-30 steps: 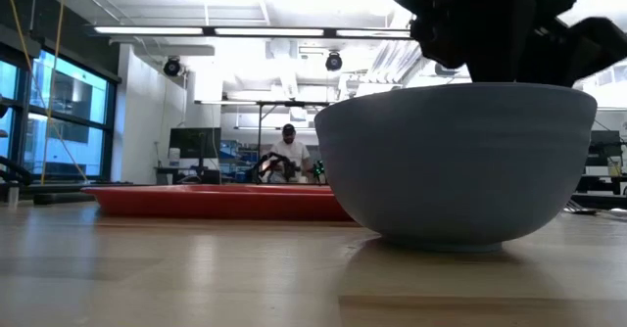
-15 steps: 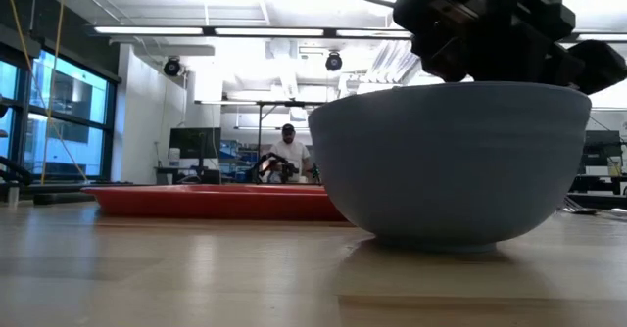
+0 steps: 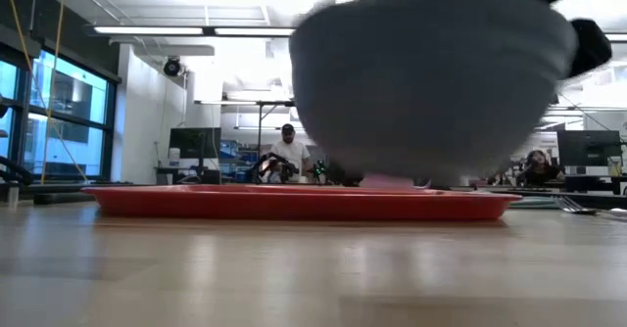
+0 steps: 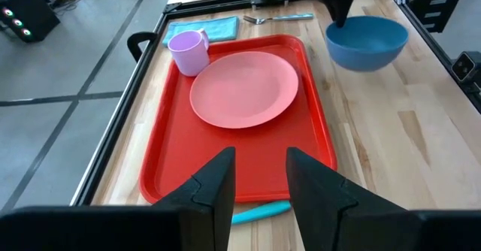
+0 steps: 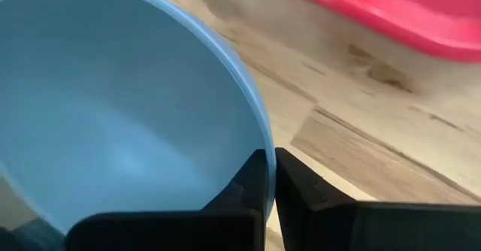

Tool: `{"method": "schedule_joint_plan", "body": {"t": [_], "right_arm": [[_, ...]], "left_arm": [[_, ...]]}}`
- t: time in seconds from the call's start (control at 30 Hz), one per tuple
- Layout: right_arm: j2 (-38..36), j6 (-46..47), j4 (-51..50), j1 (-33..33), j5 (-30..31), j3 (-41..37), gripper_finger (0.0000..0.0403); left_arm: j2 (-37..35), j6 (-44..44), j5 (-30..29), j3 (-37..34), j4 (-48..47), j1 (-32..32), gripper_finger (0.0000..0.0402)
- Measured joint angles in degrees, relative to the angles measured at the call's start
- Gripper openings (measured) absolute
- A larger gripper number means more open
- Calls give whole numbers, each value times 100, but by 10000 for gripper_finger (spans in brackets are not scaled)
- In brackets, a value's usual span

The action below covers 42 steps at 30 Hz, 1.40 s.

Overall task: Set up tray
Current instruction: Put the blue bowl on the pink plate on the tray

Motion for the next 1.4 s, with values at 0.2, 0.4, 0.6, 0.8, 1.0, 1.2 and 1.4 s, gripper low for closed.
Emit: {"method": "schedule_joint_plan", "body": {"t": [0.2,0.4,0.6,0.8,1.0,1.2,1.4], "right_arm": [[-582,-169,-81,-82,547,0,0],[-1186,-739,102,-416,1348,0,0],[-1788,-1573,300,-1014,1769,2,0],[-2228,-2464,516,-1654,1833,131,0],[-2188,-3170,-412,-2243,1617,1117,0],[-1768,-3523,-2093,-2921,1225,2373,0],[-925,-4010,-3153,-3483,764,3577,0]], "left_arm": [[0,-1,-2,0,2,0,152],[-1,-2,-3,0,4,0,152],[-1,-2,-6,0,4,0,152],[0,-41,-6,0,4,-1,152],[0,-68,-6,2,7,-1,152],[1,-70,-6,0,7,-2,152],[1,-73,-21,0,7,0,152]]}}
